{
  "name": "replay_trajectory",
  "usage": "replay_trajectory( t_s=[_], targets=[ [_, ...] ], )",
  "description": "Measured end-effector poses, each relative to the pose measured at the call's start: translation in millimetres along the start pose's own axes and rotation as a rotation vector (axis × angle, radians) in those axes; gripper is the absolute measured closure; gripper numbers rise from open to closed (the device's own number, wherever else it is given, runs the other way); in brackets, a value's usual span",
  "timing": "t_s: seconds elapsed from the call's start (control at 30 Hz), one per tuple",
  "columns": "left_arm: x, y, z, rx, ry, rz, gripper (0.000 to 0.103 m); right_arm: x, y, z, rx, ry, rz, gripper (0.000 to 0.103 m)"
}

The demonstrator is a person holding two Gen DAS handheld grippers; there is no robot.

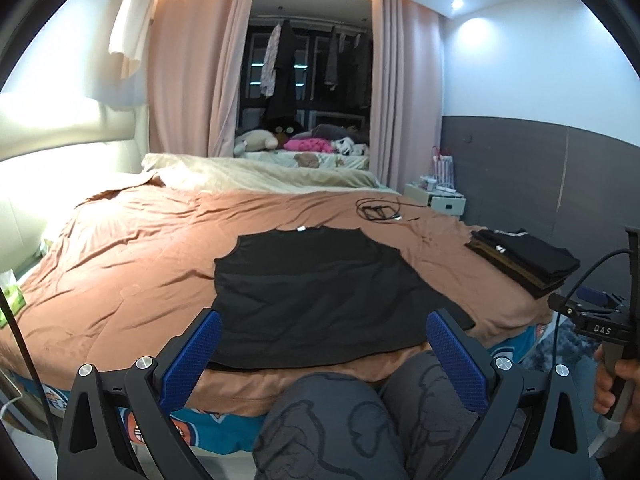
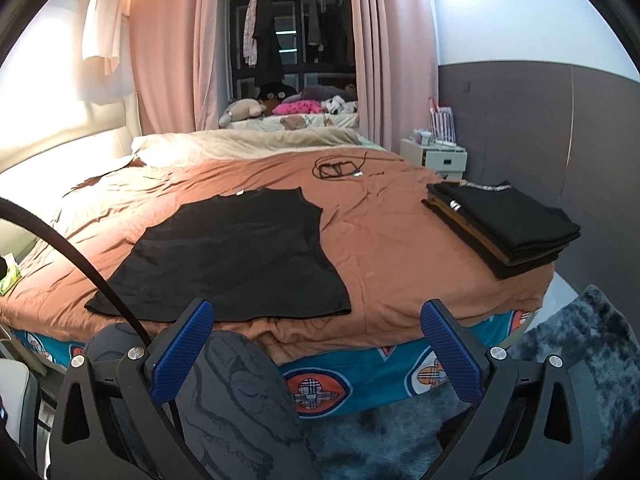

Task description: Fold small clothes

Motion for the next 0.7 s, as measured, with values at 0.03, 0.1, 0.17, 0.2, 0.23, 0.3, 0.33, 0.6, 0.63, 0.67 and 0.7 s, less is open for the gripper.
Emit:
replay_trajectory(
  t_s=[0.03,0.1,0.17,0.2,0.23,0.3,0.33,0.6,0.63,0.67,0.7],
  targets=[
    [5.6,-0.3,-2.5,-0.003,0.004,-0.006,0.000,2.9,1.9,0.8,0.002,0.004,-0.006,0.000],
    [17.1,-1.1,-6.6,-0.008,0.023,-0.018,0.000,10.9,5.5,2.3,0.001,0.004,-0.013,0.000],
    [27.6,-2.5,-12.3,-0.013,0.028,-0.029,0.000,17.1,8.4,3.0,0.001,-0.001,-0.020,0.000],
    [32.4,-3.7,-15.2,-0.016,0.026,-0.035,0.000,21.3,10.2,4.0,0.001,0.001,-0.026,0.000],
    [37.2,-4.9,-17.9,-0.018,0.027,-0.042,0.000,25.6,12.1,5.5,0.003,0.005,-0.032,0.000],
    [48.2,-7.9,-26.7,-0.025,0.034,-0.060,0.000,34.0,16.2,8.2,0.012,0.014,-0.045,0.000],
    [52.8,-10.0,-29.9,-0.031,0.038,-0.071,0.000,37.1,16.8,8.2,0.017,0.016,-0.048,0.000],
    [97.7,-32.5,-70.3,-0.124,0.064,-0.167,0.004,72.2,28.5,17.7,0.034,0.025,-0.110,0.000],
    [103.3,-35.7,-75.9,-0.138,0.070,-0.182,0.006,76.1,29.3,18.7,0.034,0.027,-0.120,0.000],
    [109.2,-38.0,-81.0,-0.150,0.072,-0.197,0.013,79.6,30.5,19.6,0.036,0.030,-0.127,0.001],
    [116.0,-41.5,-86.9,-0.164,0.071,-0.215,0.020,83.5,31.6,20.9,0.037,0.032,-0.134,0.002]
  ],
)
Point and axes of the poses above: each gripper's, at about its wrist camera, not at the fingertips, and x roughly the way its jaws point, z to its right, y to its top, the point moved 2 cm from there along x, roughly the way its jaws point, and after that the axes turned 9 degrees about x, right-handed, at the moved point
